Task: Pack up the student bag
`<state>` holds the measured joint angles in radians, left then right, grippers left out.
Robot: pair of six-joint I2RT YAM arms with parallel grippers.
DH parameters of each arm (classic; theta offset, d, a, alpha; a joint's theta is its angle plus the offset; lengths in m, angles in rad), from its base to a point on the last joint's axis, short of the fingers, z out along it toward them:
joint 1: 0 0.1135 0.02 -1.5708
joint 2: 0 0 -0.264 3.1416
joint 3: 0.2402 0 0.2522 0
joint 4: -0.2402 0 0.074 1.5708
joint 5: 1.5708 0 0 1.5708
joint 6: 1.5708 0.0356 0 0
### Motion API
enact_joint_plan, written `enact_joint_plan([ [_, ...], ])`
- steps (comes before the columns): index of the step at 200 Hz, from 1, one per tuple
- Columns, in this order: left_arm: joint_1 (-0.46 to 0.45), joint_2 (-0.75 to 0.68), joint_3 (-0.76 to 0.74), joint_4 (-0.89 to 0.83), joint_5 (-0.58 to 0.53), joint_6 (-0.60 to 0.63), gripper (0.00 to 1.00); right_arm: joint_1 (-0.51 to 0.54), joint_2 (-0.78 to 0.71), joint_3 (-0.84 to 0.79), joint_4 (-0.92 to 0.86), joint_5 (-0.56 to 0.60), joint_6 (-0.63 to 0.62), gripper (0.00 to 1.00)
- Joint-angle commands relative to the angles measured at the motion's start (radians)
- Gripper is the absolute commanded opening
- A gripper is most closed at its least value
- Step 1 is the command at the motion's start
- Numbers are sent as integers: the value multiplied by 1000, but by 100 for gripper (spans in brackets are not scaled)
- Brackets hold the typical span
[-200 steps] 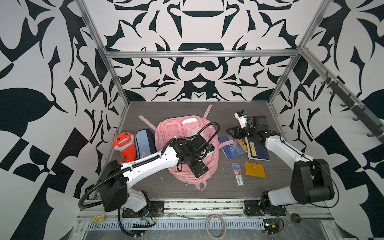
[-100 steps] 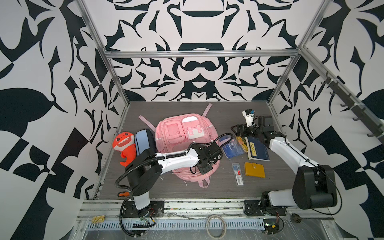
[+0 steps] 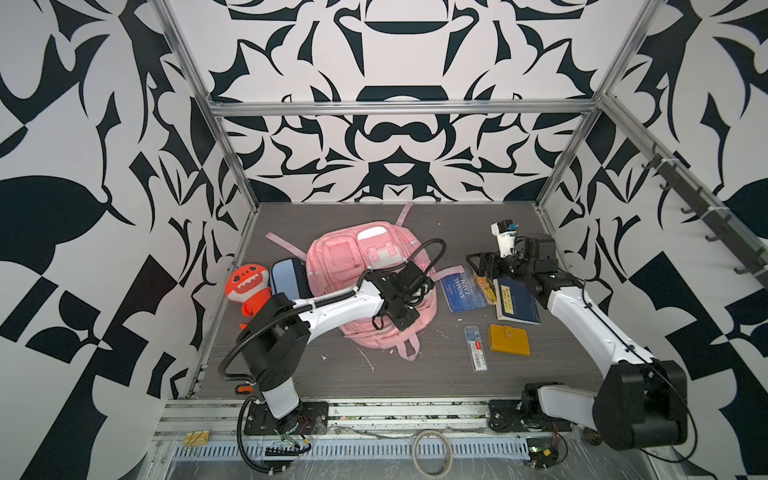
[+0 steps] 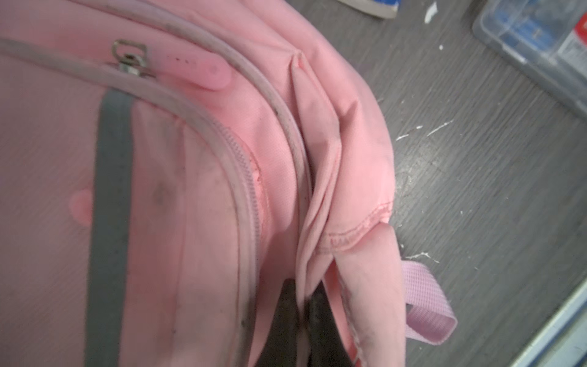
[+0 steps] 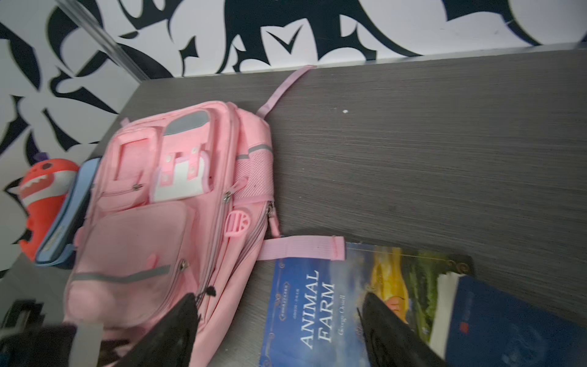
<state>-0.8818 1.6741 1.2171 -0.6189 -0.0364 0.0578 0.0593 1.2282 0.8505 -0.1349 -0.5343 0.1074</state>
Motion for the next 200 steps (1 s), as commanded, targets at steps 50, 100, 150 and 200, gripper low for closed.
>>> enact_joint_plan([
  [50,236,-159,180,-154,308,111,0,23,-197,-2,-123,-202,-105,77],
  [100,279,-218,266,-196,392,93,0,33,-258,13,-265,-223,-190,69],
  [150,293,-263,344,-361,466,120,0,91,-170,10,-159,-248,-174,68],
  [200,297,-292,370,-449,531,77,0,142,5,-40,190,-185,0,68],
])
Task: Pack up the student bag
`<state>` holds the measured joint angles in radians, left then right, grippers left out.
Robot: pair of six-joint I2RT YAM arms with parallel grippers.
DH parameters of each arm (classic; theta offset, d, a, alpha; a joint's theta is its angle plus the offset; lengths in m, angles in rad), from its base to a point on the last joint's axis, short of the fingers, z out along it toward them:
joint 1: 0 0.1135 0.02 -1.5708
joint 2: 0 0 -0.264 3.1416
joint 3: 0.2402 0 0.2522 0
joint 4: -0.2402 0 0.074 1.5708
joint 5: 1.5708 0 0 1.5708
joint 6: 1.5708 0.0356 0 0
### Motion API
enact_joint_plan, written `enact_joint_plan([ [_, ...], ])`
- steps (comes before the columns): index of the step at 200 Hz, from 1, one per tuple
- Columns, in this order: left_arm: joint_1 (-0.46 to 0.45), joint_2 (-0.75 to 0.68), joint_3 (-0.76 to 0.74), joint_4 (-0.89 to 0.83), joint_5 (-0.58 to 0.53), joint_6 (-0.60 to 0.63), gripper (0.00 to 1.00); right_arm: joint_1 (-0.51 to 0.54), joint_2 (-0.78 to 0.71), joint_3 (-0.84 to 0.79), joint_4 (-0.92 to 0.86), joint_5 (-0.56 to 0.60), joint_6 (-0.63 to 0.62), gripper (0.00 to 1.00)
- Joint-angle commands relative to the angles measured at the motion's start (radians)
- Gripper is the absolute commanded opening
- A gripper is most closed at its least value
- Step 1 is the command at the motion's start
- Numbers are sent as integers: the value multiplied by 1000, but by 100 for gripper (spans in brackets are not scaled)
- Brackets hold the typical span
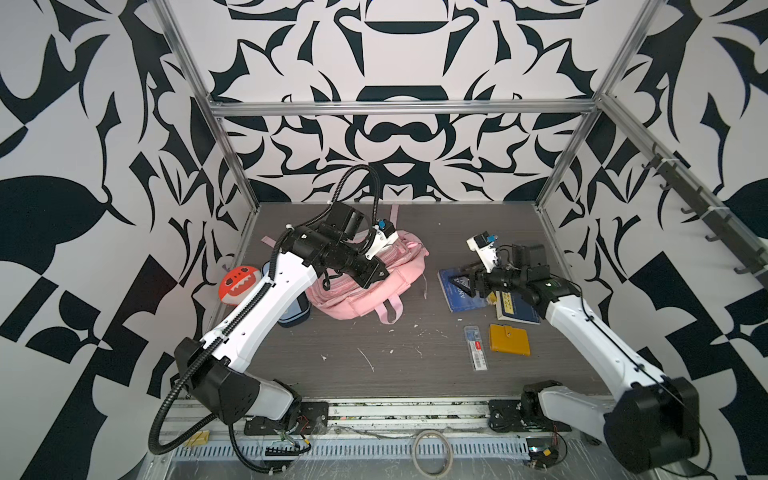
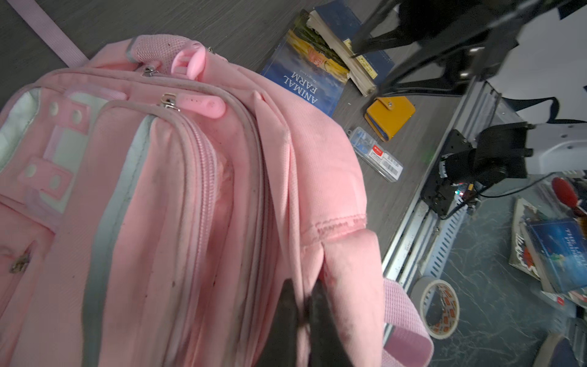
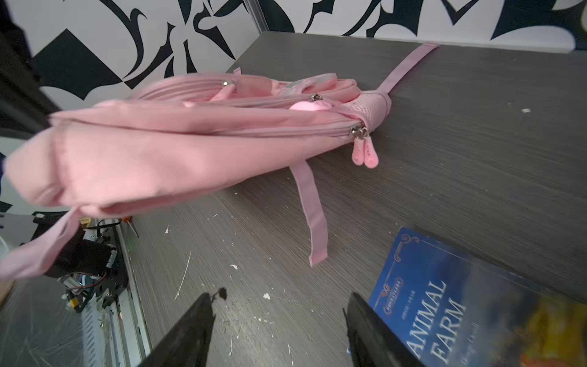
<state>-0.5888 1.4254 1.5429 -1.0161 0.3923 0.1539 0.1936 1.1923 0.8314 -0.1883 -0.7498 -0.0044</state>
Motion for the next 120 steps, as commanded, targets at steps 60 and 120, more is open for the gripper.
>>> enact_joint_plan([
  [60,3,-52,36,-75,150,-78,0,30,227,5,290,-60,9,50],
  [120,3,-36,73,-123,145,-73,0,55,386,78,399,-95,43,44],
])
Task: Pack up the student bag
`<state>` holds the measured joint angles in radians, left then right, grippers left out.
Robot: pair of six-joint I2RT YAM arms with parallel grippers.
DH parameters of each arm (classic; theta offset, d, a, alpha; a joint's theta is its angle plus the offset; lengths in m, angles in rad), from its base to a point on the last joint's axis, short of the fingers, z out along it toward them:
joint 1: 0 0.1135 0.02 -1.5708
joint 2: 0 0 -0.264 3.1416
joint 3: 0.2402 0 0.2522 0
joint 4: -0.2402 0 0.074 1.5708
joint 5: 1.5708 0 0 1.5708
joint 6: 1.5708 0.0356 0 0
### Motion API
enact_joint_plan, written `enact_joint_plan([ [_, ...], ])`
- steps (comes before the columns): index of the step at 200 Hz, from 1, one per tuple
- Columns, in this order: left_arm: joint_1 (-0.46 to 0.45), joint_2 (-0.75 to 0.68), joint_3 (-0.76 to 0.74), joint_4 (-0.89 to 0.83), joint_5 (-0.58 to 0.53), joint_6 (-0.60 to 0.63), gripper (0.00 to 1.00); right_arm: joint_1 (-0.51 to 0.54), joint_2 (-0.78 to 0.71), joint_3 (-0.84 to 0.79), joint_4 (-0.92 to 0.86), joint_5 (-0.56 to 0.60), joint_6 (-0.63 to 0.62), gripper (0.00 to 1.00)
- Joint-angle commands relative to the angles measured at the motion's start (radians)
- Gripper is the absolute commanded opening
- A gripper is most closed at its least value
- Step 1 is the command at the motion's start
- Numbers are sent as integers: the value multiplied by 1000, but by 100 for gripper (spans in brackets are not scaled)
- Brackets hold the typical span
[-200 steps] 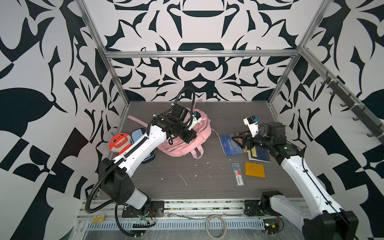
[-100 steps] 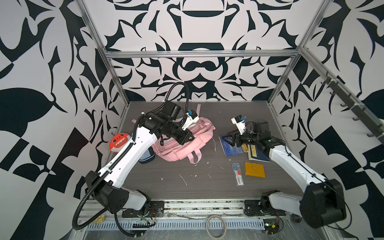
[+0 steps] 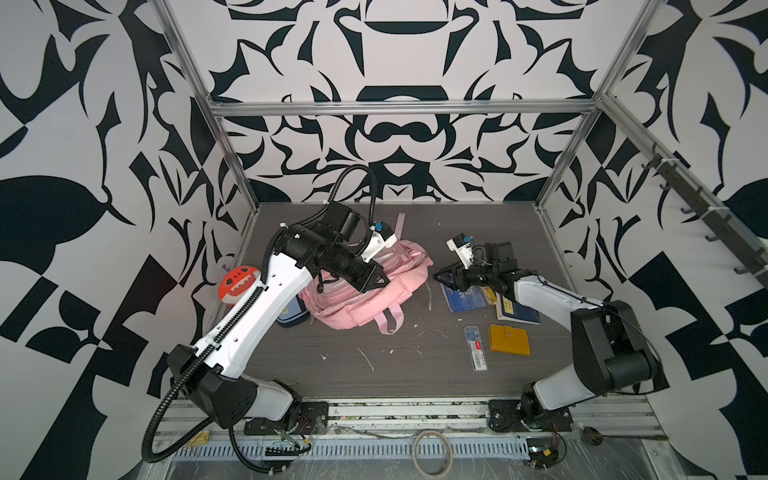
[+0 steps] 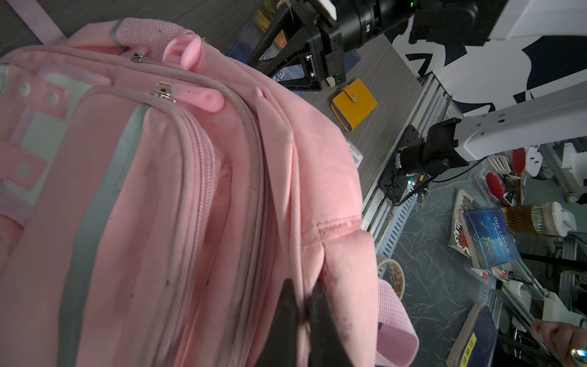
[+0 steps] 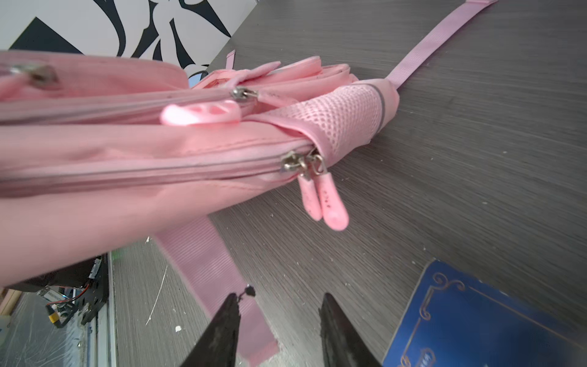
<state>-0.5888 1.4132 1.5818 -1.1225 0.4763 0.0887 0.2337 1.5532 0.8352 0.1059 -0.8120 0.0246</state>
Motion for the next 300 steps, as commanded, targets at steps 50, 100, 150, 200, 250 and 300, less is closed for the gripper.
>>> enact_joint_plan([
  [50,4,-7,53,-21,69,2,0,44,132,151,138,-29,28,37],
  [100,3,4,49,-15,74,8,0,49,185,179,149,11,34,45],
  [150,4,20,56,-13,81,9,0,52,203,193,169,15,35,57],
  [200,4,26,56,-19,90,10,0,52,231,216,163,-26,17,45],
  [250,4,33,62,-26,98,12,0,52,255,258,99,-44,-42,30],
  [300,3,33,55,-29,84,13,0,52,225,259,52,-17,-84,8],
])
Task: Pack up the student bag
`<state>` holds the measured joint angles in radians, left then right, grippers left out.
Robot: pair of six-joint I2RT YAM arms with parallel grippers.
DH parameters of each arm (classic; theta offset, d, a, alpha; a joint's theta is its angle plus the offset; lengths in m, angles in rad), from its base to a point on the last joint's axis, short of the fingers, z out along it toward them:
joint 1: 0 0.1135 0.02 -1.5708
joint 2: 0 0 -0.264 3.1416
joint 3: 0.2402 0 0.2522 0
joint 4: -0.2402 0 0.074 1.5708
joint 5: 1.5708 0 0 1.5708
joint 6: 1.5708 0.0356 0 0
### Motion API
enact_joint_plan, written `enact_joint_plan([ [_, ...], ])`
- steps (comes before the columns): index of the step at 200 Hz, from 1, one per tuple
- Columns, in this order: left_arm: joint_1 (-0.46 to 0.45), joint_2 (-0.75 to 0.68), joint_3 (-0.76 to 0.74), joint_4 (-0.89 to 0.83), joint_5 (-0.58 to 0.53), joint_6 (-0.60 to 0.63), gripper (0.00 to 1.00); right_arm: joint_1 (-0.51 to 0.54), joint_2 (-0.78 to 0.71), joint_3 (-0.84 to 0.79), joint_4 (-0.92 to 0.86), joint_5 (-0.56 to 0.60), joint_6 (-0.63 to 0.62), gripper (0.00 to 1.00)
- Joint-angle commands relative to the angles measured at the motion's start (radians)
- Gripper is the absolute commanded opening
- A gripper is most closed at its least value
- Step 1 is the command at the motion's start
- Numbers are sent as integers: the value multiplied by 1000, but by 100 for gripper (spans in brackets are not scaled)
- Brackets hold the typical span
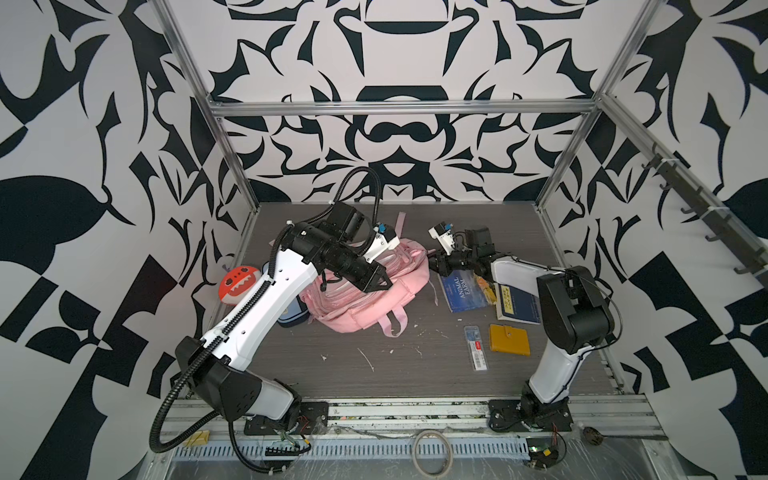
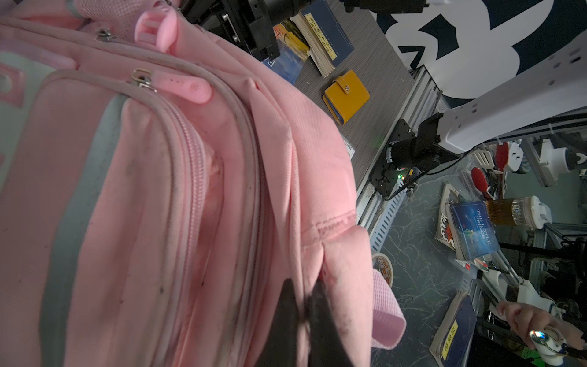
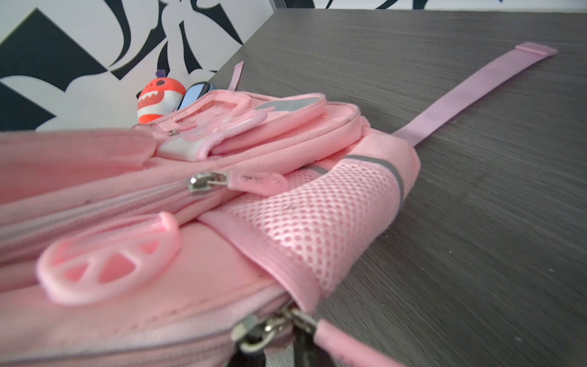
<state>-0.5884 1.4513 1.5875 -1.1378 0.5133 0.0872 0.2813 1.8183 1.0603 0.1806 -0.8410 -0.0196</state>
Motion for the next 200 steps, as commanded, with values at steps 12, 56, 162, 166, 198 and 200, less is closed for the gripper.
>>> enact_joint_plan([
  [12,3,-5,48,-18,34,17,0,4,-51,32,-48,25,-58,4],
  [56,3,-14,19,3,-38,8,0,4,-143,-3,-137,142,-133,0],
  [162,9,3,-246,287,-106,-75,0,139,-419,-32,-645,529,-500,0],
  [166,11,4,-253,296,-101,-82,0,146,-426,-34,-657,538,-505,0],
  [198,15,18,-296,423,-41,-173,0,237,-446,-30,-766,643,-576,0],
  [200,15,19,-298,429,-40,-180,0,241,-446,-28,-773,649,-581,0],
])
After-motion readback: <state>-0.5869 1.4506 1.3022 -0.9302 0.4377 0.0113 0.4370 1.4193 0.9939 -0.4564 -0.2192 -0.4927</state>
